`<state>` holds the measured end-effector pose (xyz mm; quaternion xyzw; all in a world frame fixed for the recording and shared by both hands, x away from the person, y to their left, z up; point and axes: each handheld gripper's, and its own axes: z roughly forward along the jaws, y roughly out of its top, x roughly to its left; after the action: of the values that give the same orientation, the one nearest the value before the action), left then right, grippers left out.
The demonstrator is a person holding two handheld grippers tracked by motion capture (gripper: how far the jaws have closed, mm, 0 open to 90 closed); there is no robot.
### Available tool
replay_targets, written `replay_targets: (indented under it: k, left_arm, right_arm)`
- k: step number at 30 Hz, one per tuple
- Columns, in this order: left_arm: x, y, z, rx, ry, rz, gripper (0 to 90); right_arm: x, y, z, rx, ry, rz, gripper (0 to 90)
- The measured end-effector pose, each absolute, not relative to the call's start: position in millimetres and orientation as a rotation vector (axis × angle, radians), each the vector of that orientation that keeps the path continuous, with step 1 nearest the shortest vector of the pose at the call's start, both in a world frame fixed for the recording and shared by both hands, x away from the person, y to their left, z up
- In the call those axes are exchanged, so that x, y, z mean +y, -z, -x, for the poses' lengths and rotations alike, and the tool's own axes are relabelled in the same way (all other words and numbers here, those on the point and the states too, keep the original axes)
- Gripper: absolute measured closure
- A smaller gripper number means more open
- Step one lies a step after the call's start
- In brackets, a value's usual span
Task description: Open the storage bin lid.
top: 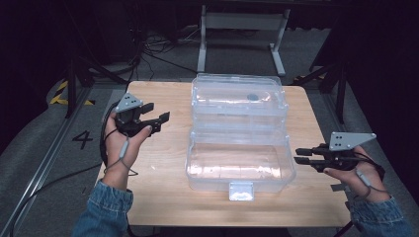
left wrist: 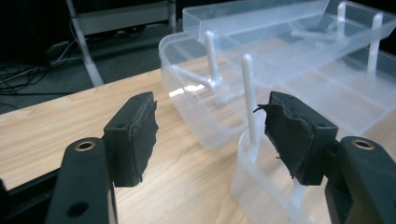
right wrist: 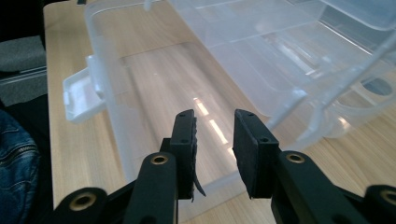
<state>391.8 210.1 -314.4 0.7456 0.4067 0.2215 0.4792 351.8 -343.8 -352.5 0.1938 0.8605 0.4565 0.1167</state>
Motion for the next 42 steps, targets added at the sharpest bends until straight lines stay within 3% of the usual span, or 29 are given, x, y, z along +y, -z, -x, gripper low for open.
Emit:
replay_targets:
  k: [9,15,23,27,32,42]
  left_arm:
    - [233.2,335.1,-357.7,1.038,-0.567,-1.900,32.1]
    - [253.7,351.4,-355.4,1.119,-0.540,-1.946,30.1]
    - [274.5,391.4,-366.5,1.291,-0.425,-2.013,27.1]
    - [281.6,406.2,-371.4,1.353,-0.447,-2.059,27.2]
    - [284.7,418.1,-374.8,1.354,-0.446,-2.116,27.7]
    - [282.4,436.3,-377.1,1.251,-0.385,-2.291,26.7]
  right_arm:
    - [-363.8,353.4,-361.7,2.415,-1.320,-0.775,71.4]
    - [-380.4,359.6,-368.6,2.330,-1.261,-0.974,69.1]
    - [-404.0,375.0,-374.2,2.226,-1.237,-1.159,60.2]
    - [-412.3,383.8,-377.5,2.176,-1.217,-1.213,52.0]
    - [-423.6,403.7,-385.1,2.147,-1.139,-1.273,47.3]
    - [-428.6,436.4,-394.2,2.148,-1.029,-1.348,49.5]
